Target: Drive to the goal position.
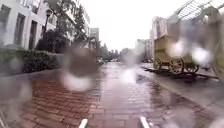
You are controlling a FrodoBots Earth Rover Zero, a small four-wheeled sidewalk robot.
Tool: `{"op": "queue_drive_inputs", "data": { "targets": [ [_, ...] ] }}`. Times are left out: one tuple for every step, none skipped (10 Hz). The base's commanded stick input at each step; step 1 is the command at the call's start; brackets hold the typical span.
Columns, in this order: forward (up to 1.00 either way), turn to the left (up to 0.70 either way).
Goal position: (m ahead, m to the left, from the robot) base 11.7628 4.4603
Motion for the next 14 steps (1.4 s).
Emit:
{"op": "queue_drive_inputs", "data": {
  "targets": [
    [0.7, 0.0],
    [0.7, 0.0],
    [0.7, 0.0],
    [0.7, 0.08],
    [0.7, 0.14],
    [0.7, 0.14],
    [0.7, 0.14],
    [0.7, 0.14],
    [0.7, 0.1],
    [0.7, 0.03],
    [0.7, 0.0],
    [0.7, 0.0],
    [0.7, 0.0],
    [0.7, 0.0]
  ]
}}
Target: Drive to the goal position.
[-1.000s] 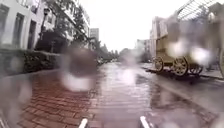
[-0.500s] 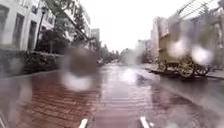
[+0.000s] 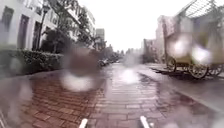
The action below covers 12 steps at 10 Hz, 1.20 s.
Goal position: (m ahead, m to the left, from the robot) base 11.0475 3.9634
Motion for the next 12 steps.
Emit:
{"op": "queue_drive_inputs", "data": {
  "targets": [
    [0.7, 0.0],
    [0.7, 0.0],
    [0.7, 0.0],
    [0.7, 0.0],
    [0.7, 0.0],
    [0.7, 0.0],
    [0.7, 0.0],
    [0.7, 0.0],
    [0.7, 0.0],
    [0.7, 0.0],
    [0.7, 0.0],
    [0.7, 0.0]
  ]
}}
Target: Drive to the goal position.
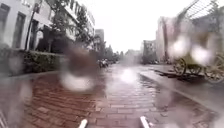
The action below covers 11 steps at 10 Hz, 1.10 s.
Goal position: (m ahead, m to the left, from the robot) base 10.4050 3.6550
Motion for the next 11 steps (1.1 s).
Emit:
{"op": "queue_drive_inputs", "data": {
  "targets": [
    [0.7, 0.0],
    [0.7, 0.0],
    [0.7, 0.0],
    [0.7, 0.0],
    [0.7, 0.0],
    [0.7, 0.0],
    [0.7, 0.0],
    [0.7, 0.0],
    [0.7, 0.0],
    [0.7, 0.0],
    [0.7, 0.0]
  ]
}}
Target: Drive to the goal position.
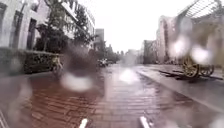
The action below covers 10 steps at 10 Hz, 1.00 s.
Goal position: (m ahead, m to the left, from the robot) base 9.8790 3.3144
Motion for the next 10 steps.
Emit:
{"op": "queue_drive_inputs", "data": {
  "targets": [
    [0.7, 0.0],
    [0.7, 0.0],
    [0.7, 0.0],
    [0.7, 0.0],
    [0.7, 0.0],
    [0.7, 0.0],
    [0.7, 0.0],
    [0.7, 0.0],
    [0.7, 0.0],
    [0.7, 0.0]
  ]
}}
